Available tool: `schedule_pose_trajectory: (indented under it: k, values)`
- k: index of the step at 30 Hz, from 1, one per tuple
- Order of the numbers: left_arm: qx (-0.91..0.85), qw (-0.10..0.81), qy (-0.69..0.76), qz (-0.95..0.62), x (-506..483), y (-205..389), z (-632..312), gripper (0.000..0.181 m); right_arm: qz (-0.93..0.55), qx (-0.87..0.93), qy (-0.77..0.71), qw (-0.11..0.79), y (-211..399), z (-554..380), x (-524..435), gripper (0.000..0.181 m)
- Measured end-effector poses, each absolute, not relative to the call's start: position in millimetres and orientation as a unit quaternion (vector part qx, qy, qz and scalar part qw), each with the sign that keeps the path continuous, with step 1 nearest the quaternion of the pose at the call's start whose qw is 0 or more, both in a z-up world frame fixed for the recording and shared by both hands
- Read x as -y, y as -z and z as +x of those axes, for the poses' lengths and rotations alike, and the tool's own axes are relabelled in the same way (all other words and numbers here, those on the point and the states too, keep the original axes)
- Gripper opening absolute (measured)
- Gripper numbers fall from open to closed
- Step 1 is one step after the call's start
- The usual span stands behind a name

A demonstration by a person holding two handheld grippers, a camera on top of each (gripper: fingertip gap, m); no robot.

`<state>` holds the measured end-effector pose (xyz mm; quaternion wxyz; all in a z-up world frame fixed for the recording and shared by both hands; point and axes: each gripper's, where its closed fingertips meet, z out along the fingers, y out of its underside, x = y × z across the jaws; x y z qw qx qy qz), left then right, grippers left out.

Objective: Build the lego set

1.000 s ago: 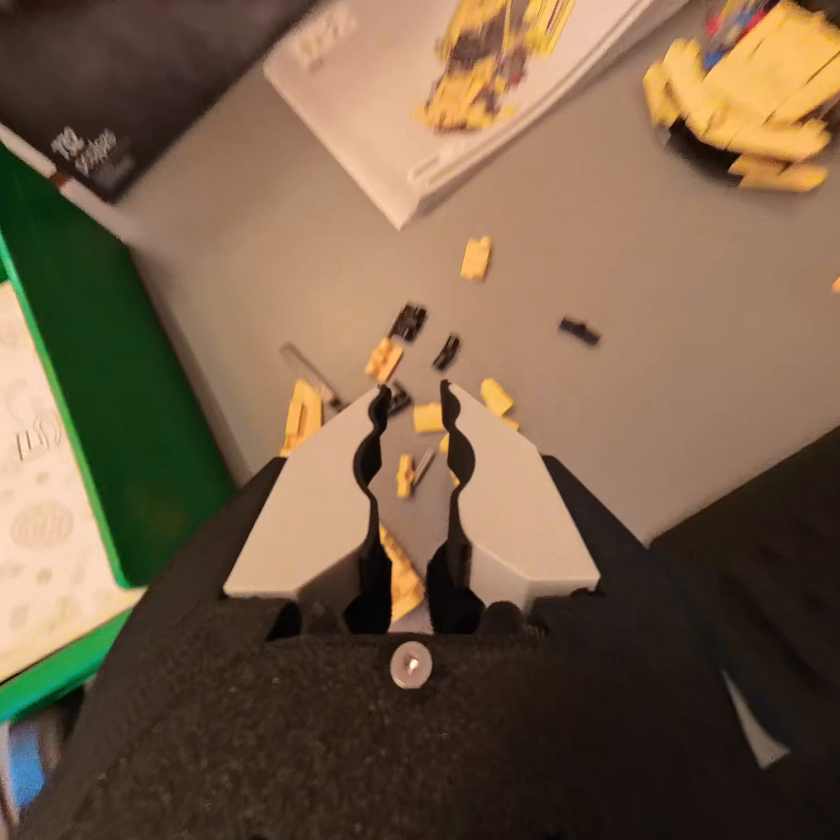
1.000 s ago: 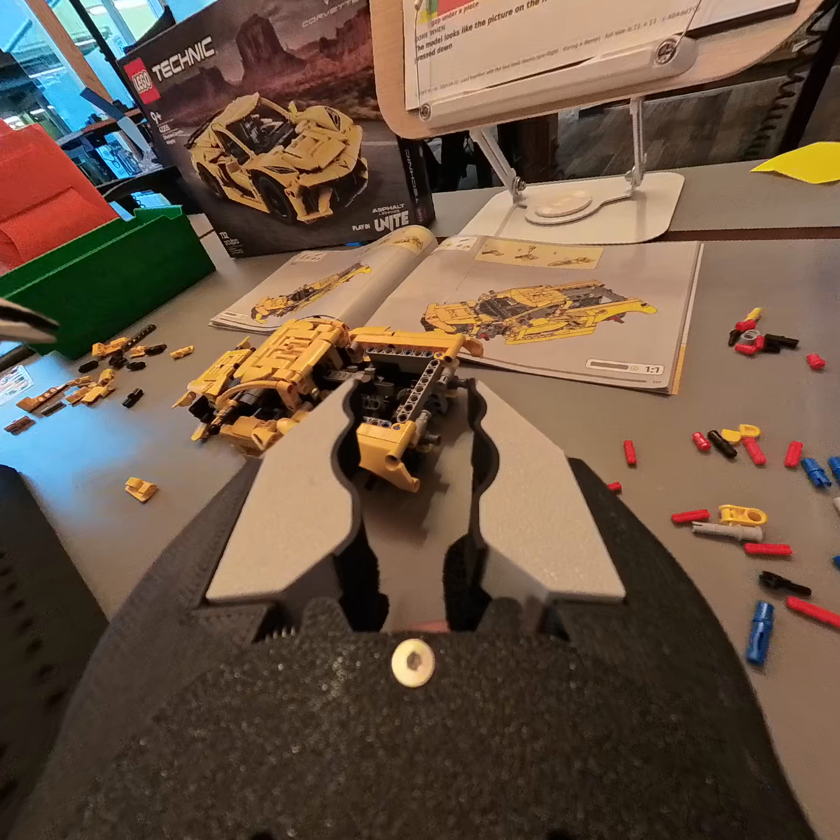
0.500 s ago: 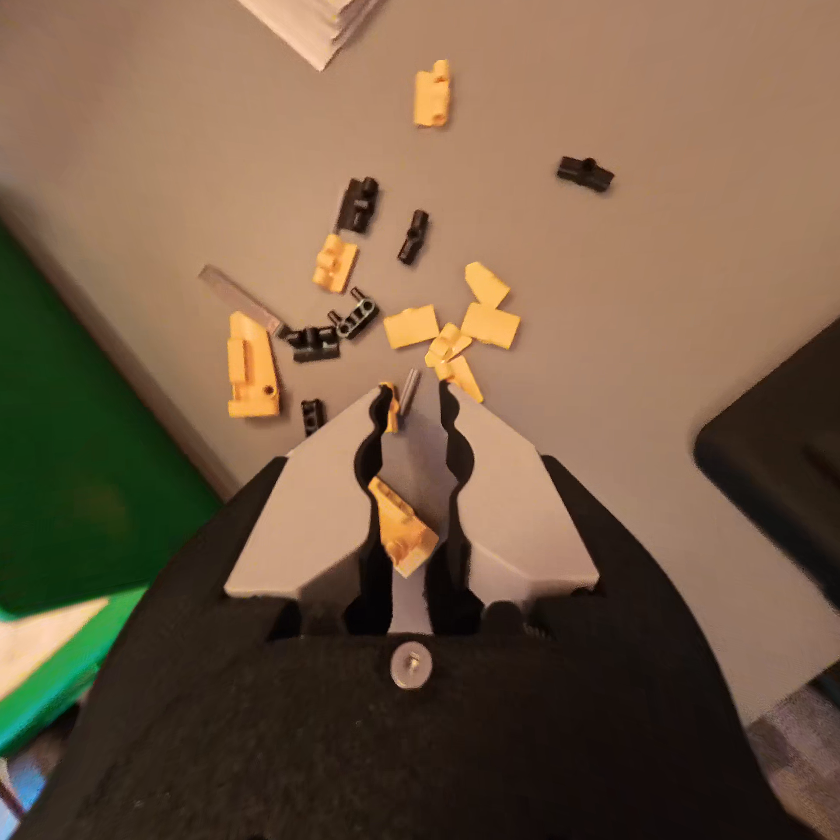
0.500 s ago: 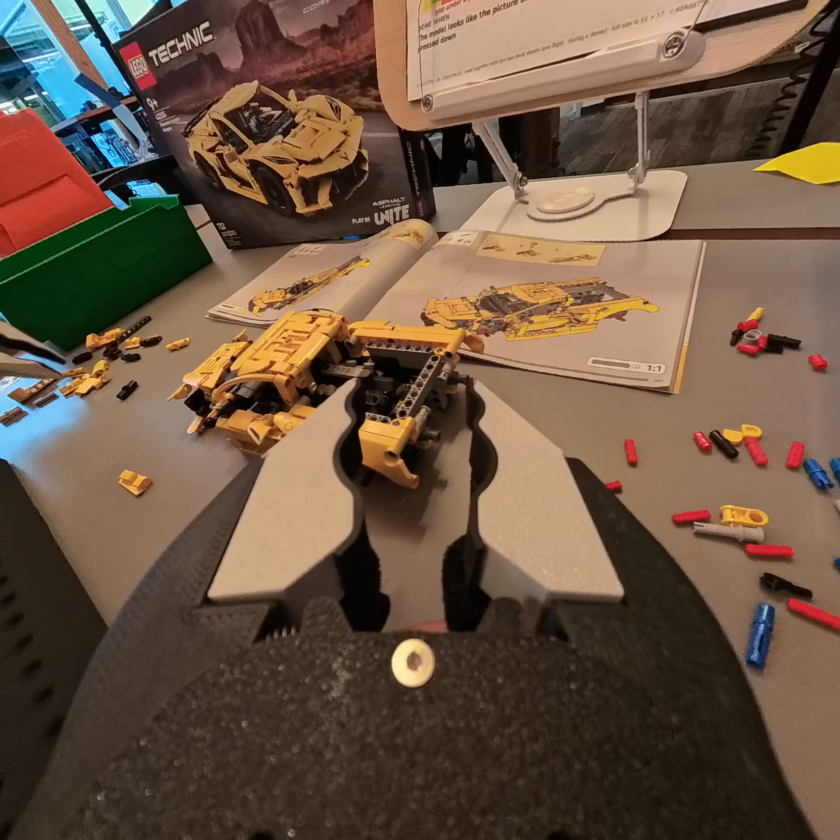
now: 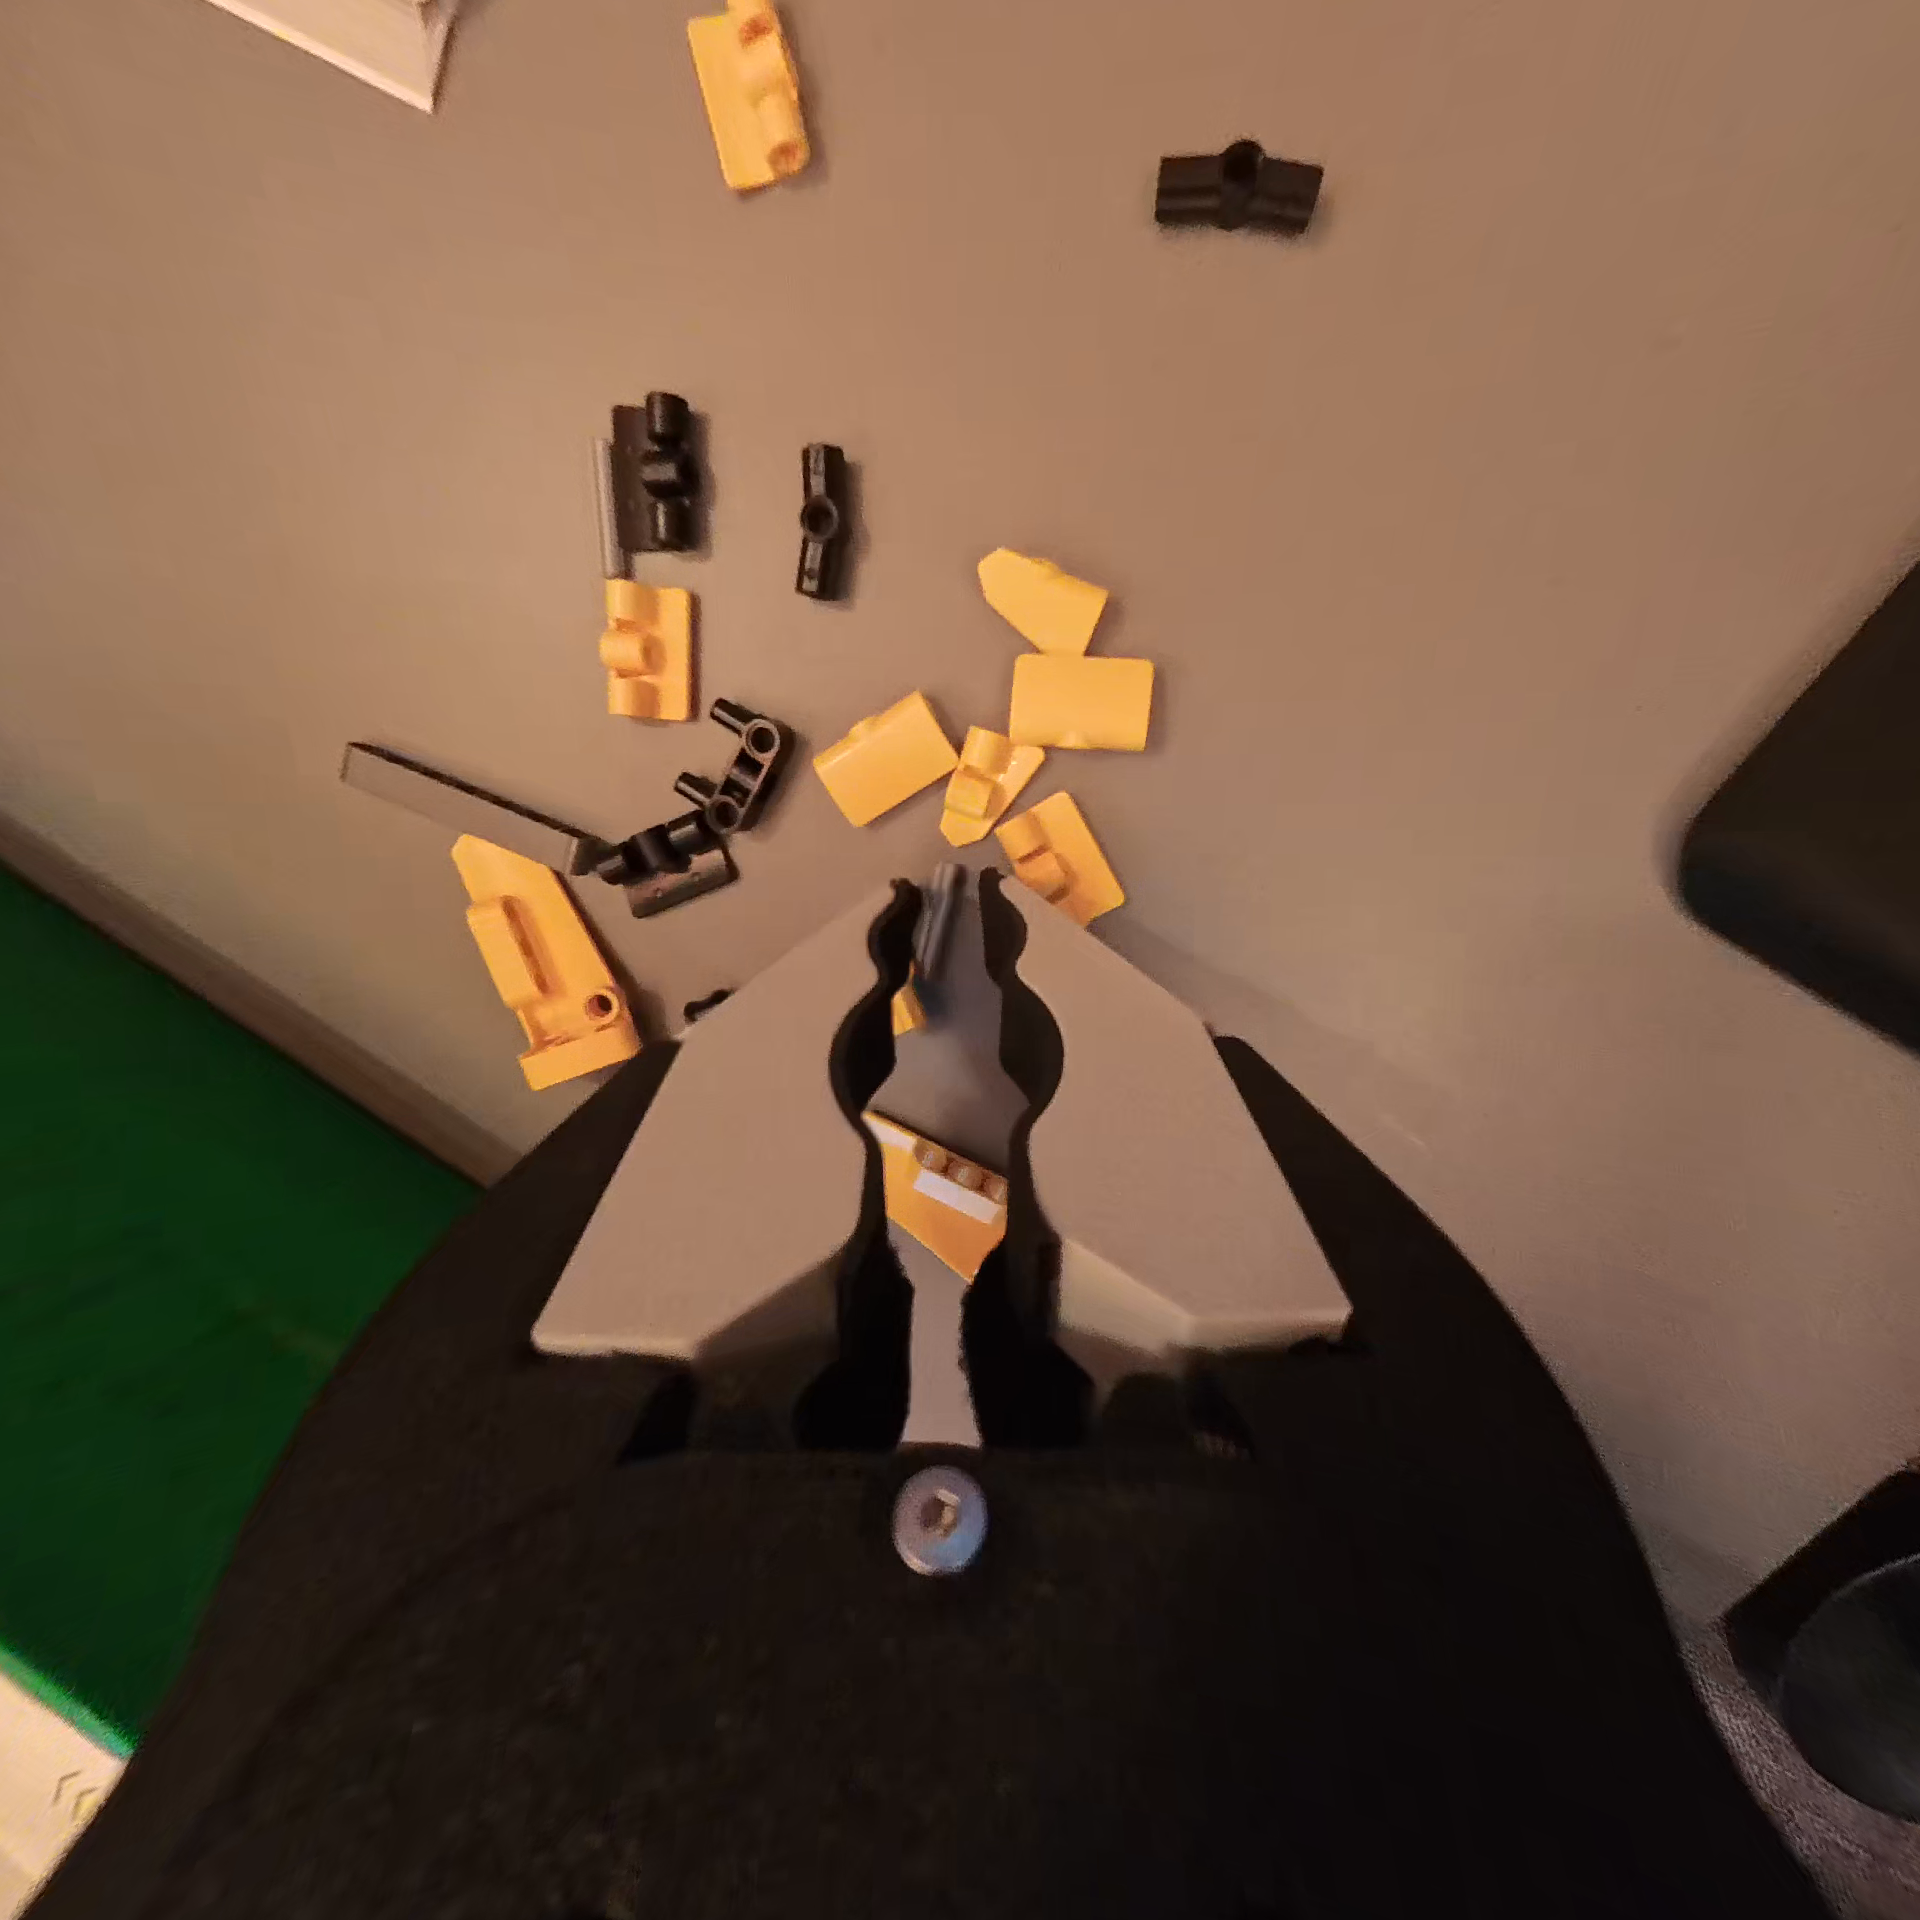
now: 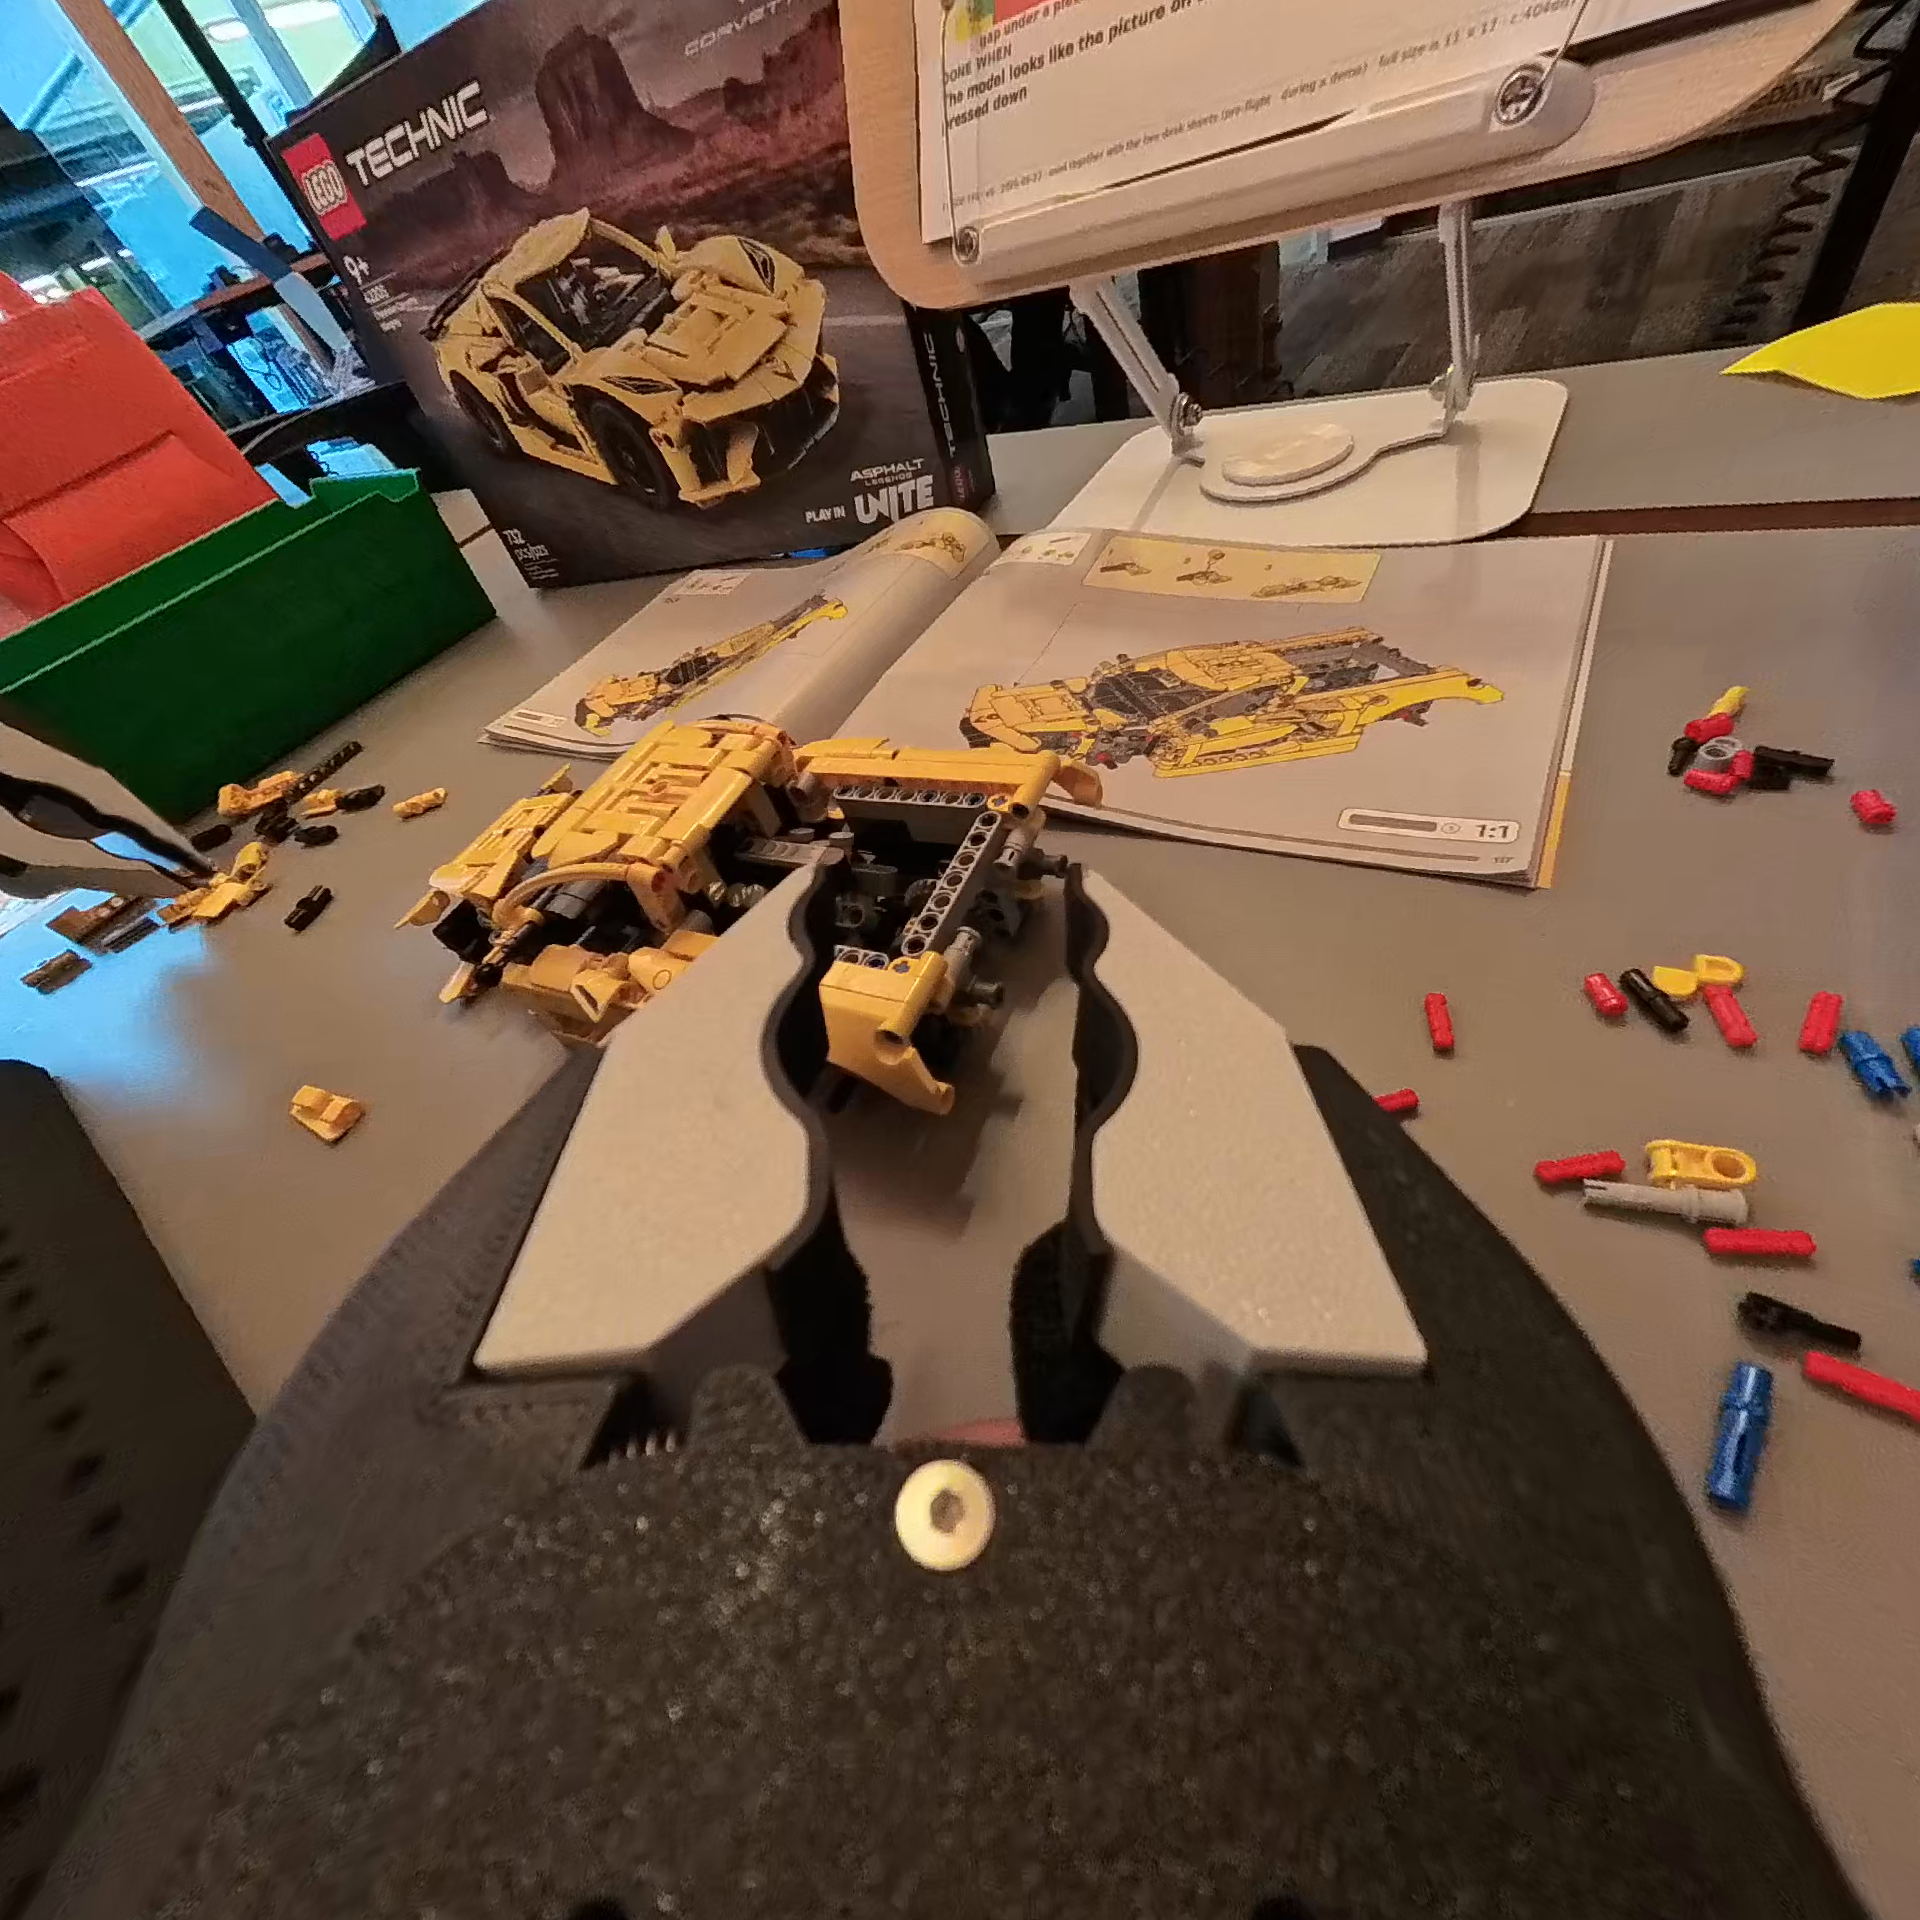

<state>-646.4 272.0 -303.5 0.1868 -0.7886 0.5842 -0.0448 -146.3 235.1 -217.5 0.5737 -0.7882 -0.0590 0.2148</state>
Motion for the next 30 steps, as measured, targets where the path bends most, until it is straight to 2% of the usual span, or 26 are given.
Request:
schedule_pose_trajectory:
  k: [6, 15, 24, 30]
  values:
    - [-0.577, 0.175, 0.046, -0.796, -268, 304, -653, 0.004, -0.788, 0.059, -0.219, 0.573, 217, -147, -235, 0.044]
    - [-0.58, 0.188, 0.045, -0.791, -274, 293, -643, 0.0, -0.784, 0.059, -0.217, 0.578, 214, -146, -235, 0.043]
    - [-0.601, 0.304, 0.163, -0.721, -310, 192, -525, 0.0, -0.773, 0.064, -0.222, 0.591, 205, -148, -230, 0.043]
    - [-0.626, 0.291, 0.221, -0.689, -309, 158, -477, 0.0, -0.771, 0.076, -0.224, 0.591, 204, -154, -227, 0.043]
